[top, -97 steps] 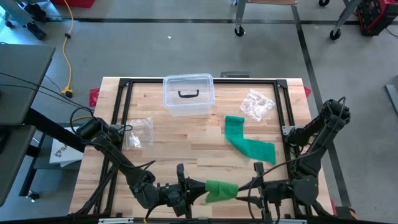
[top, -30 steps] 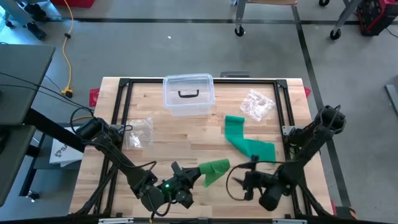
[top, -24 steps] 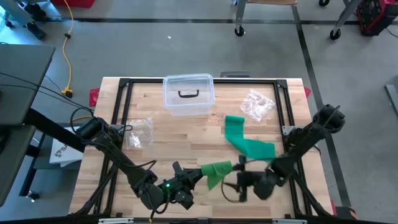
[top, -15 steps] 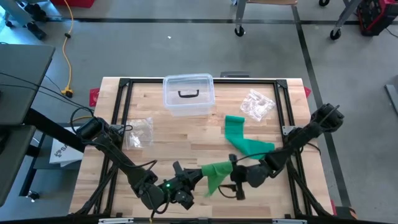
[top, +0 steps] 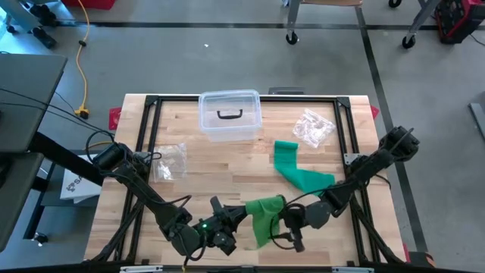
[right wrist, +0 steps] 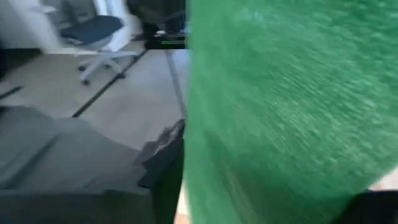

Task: Roll bandage
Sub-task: Roll the green bandage

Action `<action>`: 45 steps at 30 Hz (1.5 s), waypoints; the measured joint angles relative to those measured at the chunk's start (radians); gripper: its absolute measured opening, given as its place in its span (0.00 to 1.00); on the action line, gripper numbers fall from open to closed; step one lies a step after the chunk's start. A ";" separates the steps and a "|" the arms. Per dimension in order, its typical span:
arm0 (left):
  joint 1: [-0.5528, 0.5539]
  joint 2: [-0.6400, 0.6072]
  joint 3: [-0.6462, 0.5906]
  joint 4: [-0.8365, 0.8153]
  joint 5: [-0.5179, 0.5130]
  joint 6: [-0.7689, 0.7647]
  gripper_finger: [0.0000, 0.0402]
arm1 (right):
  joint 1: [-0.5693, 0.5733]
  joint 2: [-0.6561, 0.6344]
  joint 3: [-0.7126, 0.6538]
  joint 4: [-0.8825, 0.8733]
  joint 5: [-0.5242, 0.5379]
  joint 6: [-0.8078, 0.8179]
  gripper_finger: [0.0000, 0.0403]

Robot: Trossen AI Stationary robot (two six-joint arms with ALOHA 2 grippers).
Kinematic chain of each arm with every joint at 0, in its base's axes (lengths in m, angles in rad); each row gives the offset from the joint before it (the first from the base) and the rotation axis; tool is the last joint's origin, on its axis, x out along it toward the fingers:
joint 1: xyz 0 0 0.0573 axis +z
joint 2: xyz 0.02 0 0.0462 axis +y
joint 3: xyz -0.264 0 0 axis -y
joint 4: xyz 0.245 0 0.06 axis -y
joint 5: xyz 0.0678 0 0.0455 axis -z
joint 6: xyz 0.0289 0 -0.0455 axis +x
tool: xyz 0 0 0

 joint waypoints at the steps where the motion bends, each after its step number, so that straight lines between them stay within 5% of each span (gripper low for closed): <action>1: 0.001 0.000 0.000 -0.002 0.000 0.000 0.02 | 0.000 0.000 0.000 0.011 0.002 0.001 0.38; 7: 0.007 0.000 0.000 -0.065 -0.007 -0.052 0.02 | 0.002 0.000 0.000 0.166 0.001 0.015 0.03; 12: 0.009 0.000 0.000 -0.263 -0.007 -0.259 0.02 | 0.029 -0.018 0.060 0.277 -0.006 -0.047 0.02; 19: 0.038 0.014 -0.002 -0.443 0.071 -0.491 0.02 | 0.073 -0.050 0.313 0.030 -0.013 -0.144 0.00; 28: 0.093 0.111 0.000 -0.436 0.119 -0.548 0.02 | 0.076 -0.046 0.620 -0.329 0.023 -0.126 0.00; 45: 0.097 0.259 0.000 -0.138 0.252 -0.482 0.02 | 0.040 -0.088 0.821 -0.633 0.416 -0.278 0.00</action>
